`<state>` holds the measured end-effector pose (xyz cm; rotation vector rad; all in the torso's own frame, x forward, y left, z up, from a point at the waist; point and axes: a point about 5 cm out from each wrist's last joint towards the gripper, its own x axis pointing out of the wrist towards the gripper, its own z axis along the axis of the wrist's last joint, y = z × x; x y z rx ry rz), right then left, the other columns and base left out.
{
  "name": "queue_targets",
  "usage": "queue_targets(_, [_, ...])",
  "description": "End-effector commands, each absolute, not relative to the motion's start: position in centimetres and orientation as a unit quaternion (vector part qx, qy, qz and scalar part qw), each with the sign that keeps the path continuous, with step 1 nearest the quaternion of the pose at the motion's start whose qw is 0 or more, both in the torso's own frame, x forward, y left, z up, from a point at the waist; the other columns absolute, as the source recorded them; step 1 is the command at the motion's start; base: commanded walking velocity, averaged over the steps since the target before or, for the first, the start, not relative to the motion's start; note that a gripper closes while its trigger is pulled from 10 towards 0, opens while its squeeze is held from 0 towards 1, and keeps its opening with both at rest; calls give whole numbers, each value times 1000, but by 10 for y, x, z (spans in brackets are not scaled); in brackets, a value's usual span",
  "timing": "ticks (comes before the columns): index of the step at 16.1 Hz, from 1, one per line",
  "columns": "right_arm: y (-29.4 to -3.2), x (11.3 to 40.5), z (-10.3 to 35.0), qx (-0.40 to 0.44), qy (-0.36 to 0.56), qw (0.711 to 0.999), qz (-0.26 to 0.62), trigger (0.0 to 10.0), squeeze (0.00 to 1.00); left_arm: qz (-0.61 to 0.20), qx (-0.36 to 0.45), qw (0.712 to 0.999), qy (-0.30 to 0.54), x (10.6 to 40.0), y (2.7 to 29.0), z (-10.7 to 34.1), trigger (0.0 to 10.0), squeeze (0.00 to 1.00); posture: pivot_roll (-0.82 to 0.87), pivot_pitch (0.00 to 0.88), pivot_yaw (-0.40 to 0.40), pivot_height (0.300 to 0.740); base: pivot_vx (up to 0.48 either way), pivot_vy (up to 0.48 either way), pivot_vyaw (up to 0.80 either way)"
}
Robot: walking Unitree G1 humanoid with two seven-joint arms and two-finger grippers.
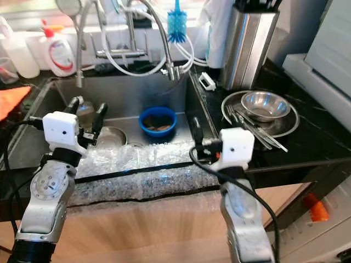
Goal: Kitchen organization
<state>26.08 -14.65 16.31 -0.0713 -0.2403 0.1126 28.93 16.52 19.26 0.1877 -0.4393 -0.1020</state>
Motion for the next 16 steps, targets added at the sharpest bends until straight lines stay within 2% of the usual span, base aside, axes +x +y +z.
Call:
queue_targets(1, [-151,257,164,-38,-117,991,50,10000,0,-53,96,969,-219,289,165,194,10000,0,-64,0,17,740,0,0,0])
queue_targets(6, [-166,237,141,-41,-64,997,22,10000,0,-54,96,969,-219,291,165,194,10000,0,-76,0,18,740,0,0,0])
queue_targets(16, [-173,240,131,-3,-27,1000,-11,10000,0,-54,97,969,-220,291,165,195,10000,0,-73,0,18,740,0,0,0])
